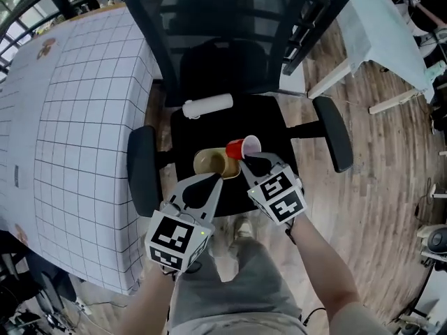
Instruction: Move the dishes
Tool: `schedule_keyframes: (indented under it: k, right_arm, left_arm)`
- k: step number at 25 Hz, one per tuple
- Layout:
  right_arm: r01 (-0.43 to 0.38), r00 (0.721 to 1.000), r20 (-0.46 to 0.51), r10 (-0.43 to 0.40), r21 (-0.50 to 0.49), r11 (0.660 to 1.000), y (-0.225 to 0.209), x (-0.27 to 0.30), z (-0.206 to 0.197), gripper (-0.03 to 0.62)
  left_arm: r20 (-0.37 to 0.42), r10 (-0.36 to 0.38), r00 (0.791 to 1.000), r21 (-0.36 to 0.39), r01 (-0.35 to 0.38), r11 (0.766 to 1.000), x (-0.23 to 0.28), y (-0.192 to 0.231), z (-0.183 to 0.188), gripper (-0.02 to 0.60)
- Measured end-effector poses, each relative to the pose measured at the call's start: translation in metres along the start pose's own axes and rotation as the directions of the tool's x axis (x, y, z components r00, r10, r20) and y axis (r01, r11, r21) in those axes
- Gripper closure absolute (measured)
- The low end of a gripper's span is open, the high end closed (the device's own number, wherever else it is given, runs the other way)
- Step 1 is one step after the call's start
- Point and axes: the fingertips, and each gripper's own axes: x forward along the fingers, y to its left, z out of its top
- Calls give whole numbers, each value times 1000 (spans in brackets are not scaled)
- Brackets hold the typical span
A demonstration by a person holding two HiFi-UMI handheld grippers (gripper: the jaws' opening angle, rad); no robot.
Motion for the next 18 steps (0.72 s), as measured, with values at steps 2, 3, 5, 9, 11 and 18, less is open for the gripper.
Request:
schedule_keyframes:
  k: [2, 3, 5, 9, 11, 18]
  right_arm:
    - [25, 998, 58, -25, 1, 1000, 1, -33, 31, 565]
    - [34, 996, 85, -34, -1, 999, 3, -50, 47, 565]
    - [52, 989, 141, -50, -9, 999, 7, -85, 79, 565]
    - [84, 968, 241, -75, -29, 996, 18, -152, 141, 565]
    - [104, 956, 282, -87, -46, 994, 24, -187, 167, 565]
    - [148, 889, 442, -118, -33, 988, 49, -297, 239, 565]
  left_arm:
    - [14, 6, 1000, 41, -7, 999, -17, -1, 26, 568]
    - [21, 9, 1000, 58, -10, 998, -26, -2, 39, 568]
    - [42, 12, 999, 91, -16, 996, -45, -6, 68, 568]
    - [113, 33, 993, 156, -51, 986, -86, -18, 128, 568]
    - [161, 47, 986, 150, -72, 986, -108, -24, 156, 568]
    - [278, 45, 960, 248, -117, 962, -180, -58, 245, 568]
